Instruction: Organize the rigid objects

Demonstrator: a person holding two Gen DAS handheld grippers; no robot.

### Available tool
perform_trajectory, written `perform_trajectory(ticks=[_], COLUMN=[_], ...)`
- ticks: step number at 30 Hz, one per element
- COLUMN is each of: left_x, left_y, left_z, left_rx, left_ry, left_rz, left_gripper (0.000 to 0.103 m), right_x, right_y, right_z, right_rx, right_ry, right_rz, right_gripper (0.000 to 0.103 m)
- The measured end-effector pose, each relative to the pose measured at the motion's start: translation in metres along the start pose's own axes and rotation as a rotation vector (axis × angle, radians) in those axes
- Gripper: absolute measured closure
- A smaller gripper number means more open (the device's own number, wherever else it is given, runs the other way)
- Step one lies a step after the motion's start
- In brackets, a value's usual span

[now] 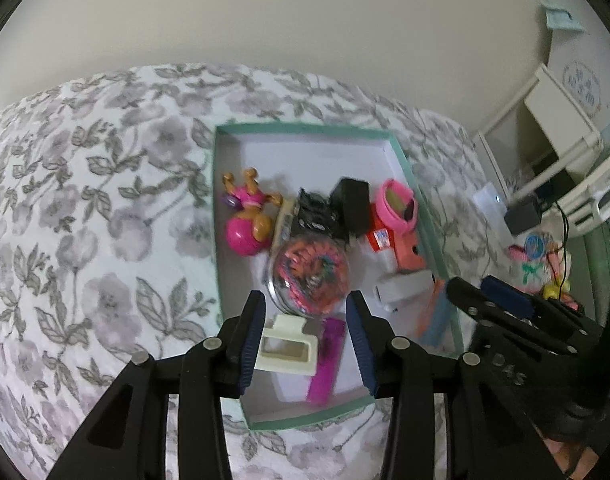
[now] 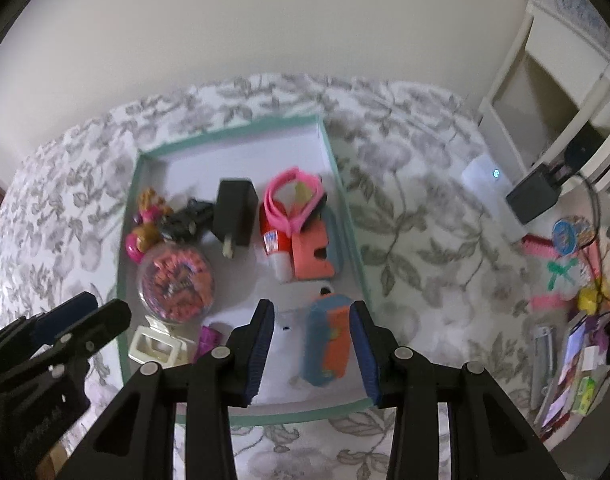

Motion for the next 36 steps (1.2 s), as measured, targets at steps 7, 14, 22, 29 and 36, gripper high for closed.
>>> perform_trajectory(ticks=[7, 14, 22, 29, 36], left_x=[0.009, 0.012, 0.014, 0.014, 0.021], left_y=[0.025, 0.047, 0.066, 0.074, 0.079], left_z=[-0.011, -0.016, -0.02, -0.021, -0.023], left_rx=[0.047, 0.103, 0.142, 0.136, 0.131], left_ry=[-0.036, -0.062, -0.09, -0.109, -0.133], left_rz=[-0.063, -0.113, -0.155, -0.188, -0.197], left_gripper=[0.045, 0.024, 0.009, 0.001, 0.0], right_x=[0.013, 0.011, 0.011, 0.011, 0.012], right_y=[0.004, 0.006, 0.009, 0.013, 0.014], right_z=[-0.011, -0.014, -0.019, -0.02, -0.021], right_rx=[0.006, 0.008, 0.008, 0.015, 0.019], right_ry=[-0.039, -0.06, -0.091, -0.103, -0.117], right_rz=[-0.009, -0.013, -0.023, -0.039, -0.034], right_gripper=[0.05, 0.035, 0.015, 0.004, 0.0])
Point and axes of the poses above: each gripper's, at about its wrist camera, not at the fingertips, and x roughly against the way its jaws point, y to its left, z to its underside, the point moved 10 cm from there along -x, roughly the way its jaws point, and after that the axes turned 12 degrees about -y, right-handed, at the moved point
